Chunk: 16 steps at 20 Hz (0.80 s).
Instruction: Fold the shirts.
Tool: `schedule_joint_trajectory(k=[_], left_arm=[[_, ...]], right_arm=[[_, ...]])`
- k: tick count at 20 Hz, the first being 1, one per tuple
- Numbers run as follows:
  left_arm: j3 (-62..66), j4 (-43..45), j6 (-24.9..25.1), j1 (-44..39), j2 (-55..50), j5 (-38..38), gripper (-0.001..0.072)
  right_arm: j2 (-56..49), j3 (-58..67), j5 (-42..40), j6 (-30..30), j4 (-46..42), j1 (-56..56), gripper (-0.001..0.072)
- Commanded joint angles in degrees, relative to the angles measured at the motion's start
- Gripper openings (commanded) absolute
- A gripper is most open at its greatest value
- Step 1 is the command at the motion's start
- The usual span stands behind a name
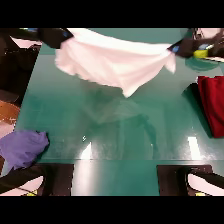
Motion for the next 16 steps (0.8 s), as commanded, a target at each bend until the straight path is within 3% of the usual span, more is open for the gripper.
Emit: schedule_joint_trajectory(k=[1, 5, 8, 13, 16], left_arm=[[0.5, 0.0, 0.0, 0.0, 9.2, -0.8, 0.0026], [0.5, -1.0, -0.2, 0.0, 13.7, -5.9, 0.0026], [-4.0, -1.1, -1.3, 0.0, 12.3, -10.1, 0.0026], [-24.5, -1.2, -1.4, 0.0, 5.9, -6.4, 0.0027], [-36.0, -1.3, 0.7, 0.0, -0.2, 2.5, 0.0027]], right_arm=[[6.7, 8.9, 6.8, 1.1, -5.3, -0.5, 0.0011], [9.4, 15.8, 14.5, 7.0, -12.5, -0.5, 0.0011], [9.5, 13.6, 17.8, 9.6, -12.8, 0.1, 0.0011], [3.6, -4.4, 18.3, 10.6, -12.8, 4.7, 0.0011], [-3.1, -12.8, 12.0, 8.1, -12.8, 6.5, 0.0011]])
